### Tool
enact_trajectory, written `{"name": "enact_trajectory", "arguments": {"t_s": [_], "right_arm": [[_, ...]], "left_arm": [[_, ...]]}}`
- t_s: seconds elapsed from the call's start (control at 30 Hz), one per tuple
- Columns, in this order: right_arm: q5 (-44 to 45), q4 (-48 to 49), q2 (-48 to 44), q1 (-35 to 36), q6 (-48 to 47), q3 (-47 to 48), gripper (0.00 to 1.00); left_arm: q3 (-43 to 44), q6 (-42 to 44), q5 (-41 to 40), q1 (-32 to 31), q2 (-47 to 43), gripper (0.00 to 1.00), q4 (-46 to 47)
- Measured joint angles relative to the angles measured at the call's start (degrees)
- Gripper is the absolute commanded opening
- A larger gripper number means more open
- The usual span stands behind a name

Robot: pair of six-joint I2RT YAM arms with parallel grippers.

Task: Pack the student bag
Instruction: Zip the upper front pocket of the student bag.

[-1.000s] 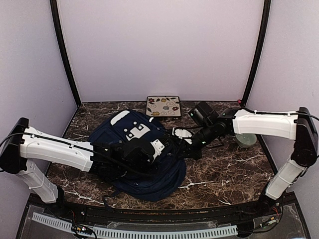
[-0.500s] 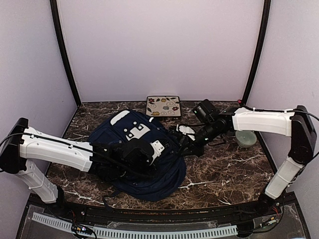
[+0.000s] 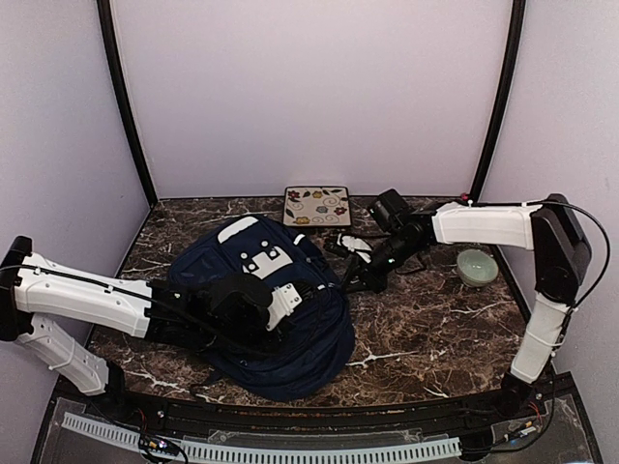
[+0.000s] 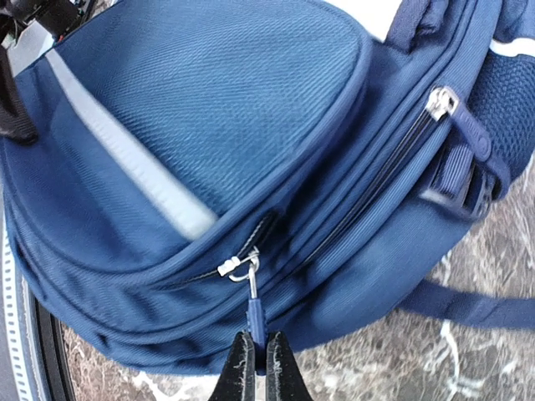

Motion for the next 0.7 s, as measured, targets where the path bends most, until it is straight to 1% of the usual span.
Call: {"name": "enact_trajectory", "arguments": {"t_s": [0.17,0.27,0.33,0.4,0.43,0.53,0.7], "right_arm": [[-1.22,-0.46,4.61,0.04,1.20,5.16,0.00],[-1.95,-0.92,5.99,0.04,2.29,6.23,0.01],[-2.23,-1.01,6.05,0.04,2.75,6.25,0.07],[-2.21,-1.03,5.86,0.04,3.04,6.25,0.17],[-1.68,-0.92,5.66,0.00,3.26,6.23,0.21],[1.29,0.59,3.80,-1.07,3.87,5.64,0.28],[3.15,1.25,-4.28,-4.44,4.20,3.34,0.34]], "left_arm": [[-1.31,1.40,-0.09,0.02,-1.49,0.00,0.44],[-1.53,1.44,-0.59,0.07,-1.49,0.00,0.42],[-1.62,1.42,-0.79,0.07,-1.49,0.00,0.44],[-1.84,1.38,-0.92,0.07,-1.49,0.00,0.79],[-2.05,1.36,-0.94,0.04,-1.49,0.00,1.05],[-2.91,1.42,-1.51,-0.46,-1.40,0.00,1.77],[-3.08,1.79,-2.32,-0.04,1.31,0.00,3.91]]}}
